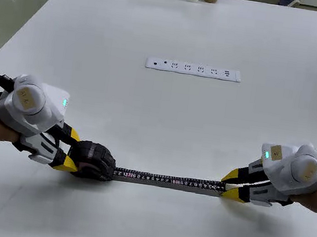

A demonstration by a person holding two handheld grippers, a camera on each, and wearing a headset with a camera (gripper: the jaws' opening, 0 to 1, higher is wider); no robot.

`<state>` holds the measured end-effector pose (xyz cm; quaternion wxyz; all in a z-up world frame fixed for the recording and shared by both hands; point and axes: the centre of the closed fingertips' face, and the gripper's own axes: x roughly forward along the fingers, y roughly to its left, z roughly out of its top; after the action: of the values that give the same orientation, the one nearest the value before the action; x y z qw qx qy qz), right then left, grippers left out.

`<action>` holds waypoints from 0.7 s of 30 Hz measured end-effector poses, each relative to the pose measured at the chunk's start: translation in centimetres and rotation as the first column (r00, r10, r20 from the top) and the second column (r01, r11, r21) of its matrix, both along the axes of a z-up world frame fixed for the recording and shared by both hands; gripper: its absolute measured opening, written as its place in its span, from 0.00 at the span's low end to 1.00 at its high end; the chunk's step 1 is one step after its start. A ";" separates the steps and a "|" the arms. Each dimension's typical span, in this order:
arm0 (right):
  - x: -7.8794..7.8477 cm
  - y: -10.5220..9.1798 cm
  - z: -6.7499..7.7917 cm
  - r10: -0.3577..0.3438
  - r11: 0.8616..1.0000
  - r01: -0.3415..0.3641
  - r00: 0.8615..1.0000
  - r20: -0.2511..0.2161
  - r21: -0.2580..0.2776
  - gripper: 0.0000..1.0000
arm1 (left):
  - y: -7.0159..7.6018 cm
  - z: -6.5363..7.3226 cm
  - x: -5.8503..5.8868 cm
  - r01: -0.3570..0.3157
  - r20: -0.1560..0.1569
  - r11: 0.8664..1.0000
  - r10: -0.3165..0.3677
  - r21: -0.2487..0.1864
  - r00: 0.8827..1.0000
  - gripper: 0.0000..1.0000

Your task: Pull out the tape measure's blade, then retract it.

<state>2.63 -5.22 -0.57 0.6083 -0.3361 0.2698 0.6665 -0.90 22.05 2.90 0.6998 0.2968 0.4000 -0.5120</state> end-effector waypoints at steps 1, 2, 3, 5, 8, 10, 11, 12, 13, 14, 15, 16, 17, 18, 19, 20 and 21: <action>0.0 0.0 0.0 0.000 1.000 0.000 1.000 -0.002 -0.002 0.09 | 0.0 0.0 0.0 0.001 0.002 1.000 -0.001 0.001 1.000 0.23; 0.0 0.0 0.0 0.000 1.000 0.000 1.000 -0.004 -0.005 0.09 | 0.0 0.0 0.0 0.001 0.002 1.000 -0.001 0.000 1.000 0.23; 0.0 0.0 0.0 0.004 1.000 -0.004 1.000 -0.003 -0.009 0.09 | 0.0 0.0 0.0 0.001 0.002 1.000 -0.001 -0.001 1.000 0.23; -0.1 0.0 0.0 0.008 1.000 -0.008 1.000 -0.008 -0.016 0.09 | 0.0 0.0 0.0 0.005 0.003 1.000 -0.005 0.001 1.000 0.23; -0.1 0.1 0.0 0.017 0.999 -0.018 1.000 -0.010 -0.029 0.09 | 0.0 0.0 0.0 0.004 0.002 1.000 -0.004 0.001 1.000 0.23; -0.1 0.1 0.0 0.027 0.999 -0.027 1.000 -0.008 -0.036 0.10 | 0.0 0.0 0.0 0.004 0.002 1.000 -0.004 0.001 1.000 0.24; -0.1 0.1 -0.1 0.035 0.998 -0.035 0.999 -0.005 -0.043 0.10 | 0.0 0.0 0.0 0.005 0.003 1.000 -0.005 0.002 1.000 0.24; 0.0 0.1 -0.1 0.037 0.998 -0.037 0.999 -0.003 -0.048 0.10 | 0.0 0.0 0.0 0.006 0.004 1.000 -0.006 0.003 1.000 0.24; 0.1 0.0 -0.1 0.038 0.998 -0.038 0.999 -0.003 -0.053 0.10 | 0.0 0.0 0.0 0.006 0.003 1.000 -0.006 0.004 1.000 0.24; 0.1 0.0 -0.1 0.039 0.998 -0.039 0.999 -0.005 -0.056 0.10 | 0.0 0.0 0.0 0.006 0.002 1.000 -0.006 0.004 1.000 0.24; 0.2 0.0 -0.2 0.041 0.997 -0.041 0.999 -0.006 -0.060 0.10 | 0.0 0.0 0.1 0.008 0.002 1.000 -0.008 0.006 1.000 0.24; 0.2 -0.1 -0.2 0.041 0.997 -0.041 0.999 -0.008 -0.063 0.10 | 0.1 0.0 0.1 0.009 0.001 1.000 -0.009 0.007 1.000 0.24; 0.2 -0.1 -0.3 0.041 0.997 -0.042 0.999 -0.008 -0.066 0.11 | 0.1 0.0 0.1 0.009 0.000 1.000 -0.009 0.009 1.000 0.24; 0.2 -0.1 -0.3 0.039 0.997 -0.039 0.999 -0.010 -0.069 0.11 | 0.0 0.0 0.0 0.011 0.000 1.000 -0.011 0.011 1.000 0.24; 0.3 -0.1 -0.3 0.038 0.996 -0.038 0.999 -0.010 -0.079 0.11 | 0.0 0.0 0.0 0.013 -0.002 1.000 -0.013 0.013 1.000 0.24; 0.4 -0.1 -0.3 0.029 0.997 -0.030 0.999 -0.017 -0.077 0.11 | 0.0 0.0 0.1 0.011 -0.002 1.000 -0.011 0.014 1.000 0.24; 0.5 -0.1 -0.3 0.030 0.996 -0.032 0.999 -0.017 -0.080 0.11 | 0.0 0.0 0.0 0.013 -0.003 1.000 -0.013 0.016 1.000 0.24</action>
<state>3.08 -5.35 -0.89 0.5817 -0.3591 0.2960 0.6671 -0.86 22.02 2.90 0.6934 0.3042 0.4034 -0.5138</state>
